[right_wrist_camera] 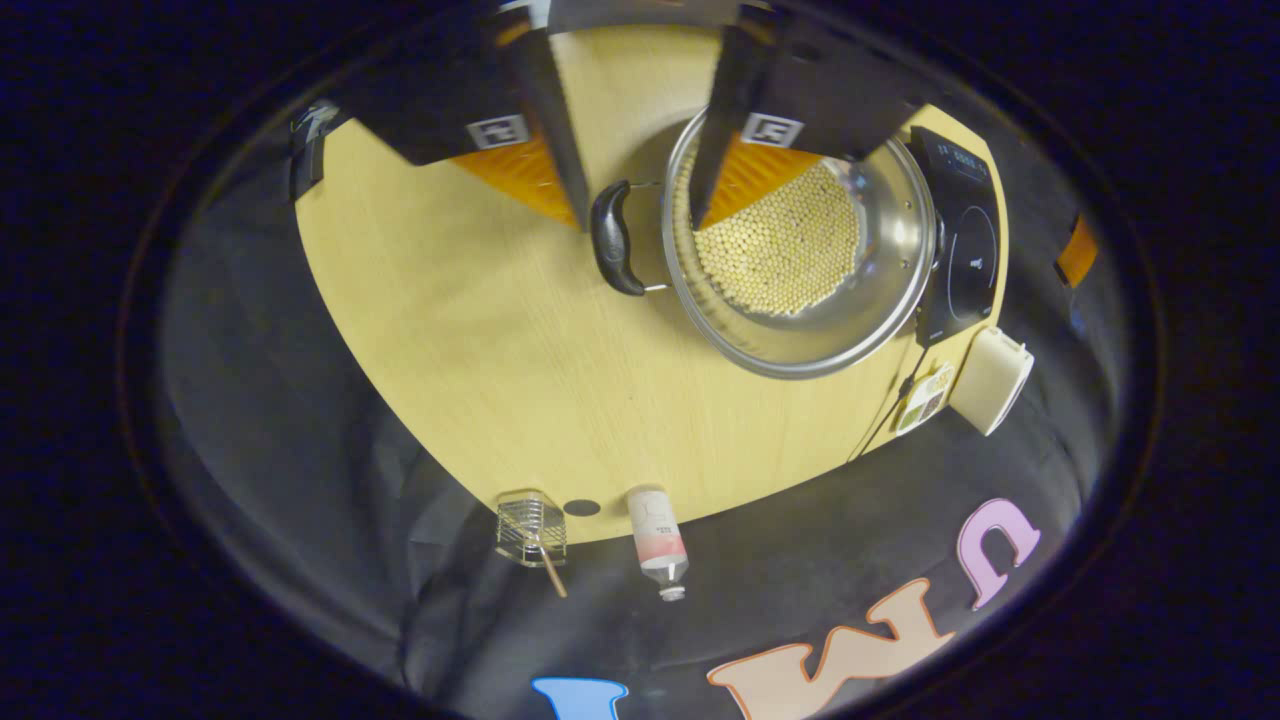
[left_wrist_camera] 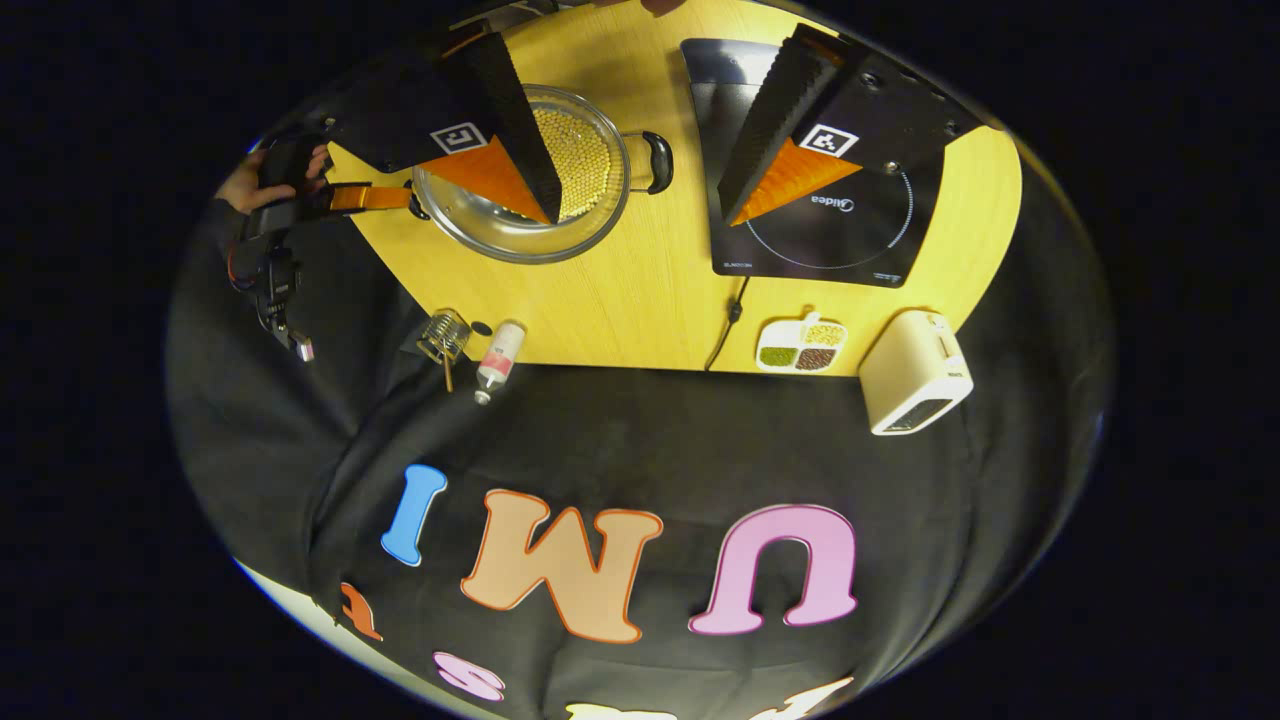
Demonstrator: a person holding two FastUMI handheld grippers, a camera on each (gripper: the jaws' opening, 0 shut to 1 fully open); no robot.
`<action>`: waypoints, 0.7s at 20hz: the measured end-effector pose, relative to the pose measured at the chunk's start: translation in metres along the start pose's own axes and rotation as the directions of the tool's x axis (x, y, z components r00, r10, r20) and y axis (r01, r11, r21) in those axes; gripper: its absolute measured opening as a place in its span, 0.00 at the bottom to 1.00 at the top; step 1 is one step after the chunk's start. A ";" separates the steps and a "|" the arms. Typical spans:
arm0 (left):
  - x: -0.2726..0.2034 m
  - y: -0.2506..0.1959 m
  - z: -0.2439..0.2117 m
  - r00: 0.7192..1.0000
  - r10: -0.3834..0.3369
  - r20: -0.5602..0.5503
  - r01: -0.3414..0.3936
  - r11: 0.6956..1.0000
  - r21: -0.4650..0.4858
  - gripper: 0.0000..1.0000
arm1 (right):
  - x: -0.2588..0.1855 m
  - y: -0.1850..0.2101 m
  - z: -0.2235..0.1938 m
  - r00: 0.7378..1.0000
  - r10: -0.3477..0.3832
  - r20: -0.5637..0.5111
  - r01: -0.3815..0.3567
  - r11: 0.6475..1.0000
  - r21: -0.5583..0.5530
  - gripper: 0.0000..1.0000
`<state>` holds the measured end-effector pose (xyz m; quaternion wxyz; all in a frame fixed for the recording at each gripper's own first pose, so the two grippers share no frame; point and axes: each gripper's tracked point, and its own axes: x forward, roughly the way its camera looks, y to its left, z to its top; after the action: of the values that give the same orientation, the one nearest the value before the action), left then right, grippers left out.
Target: First push the handle of the pot to place it horizontally, then grasp the pot with both hands and set it on the induction cooktop.
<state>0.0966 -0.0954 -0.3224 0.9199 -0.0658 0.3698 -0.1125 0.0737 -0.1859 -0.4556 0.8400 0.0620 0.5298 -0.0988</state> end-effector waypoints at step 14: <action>0.103 0.023 -0.119 0.907 -0.014 -0.421 -0.016 0.998 -0.068 0.85 | 0.062 0.004 -0.012 0.986 -0.001 -0.167 -0.008 0.999 -0.053 0.69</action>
<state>0.0897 -0.1038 -0.4807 0.8157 -0.0720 0.5632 -0.1105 0.0897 -0.1859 -0.5171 0.7941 0.0484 0.6009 -0.0776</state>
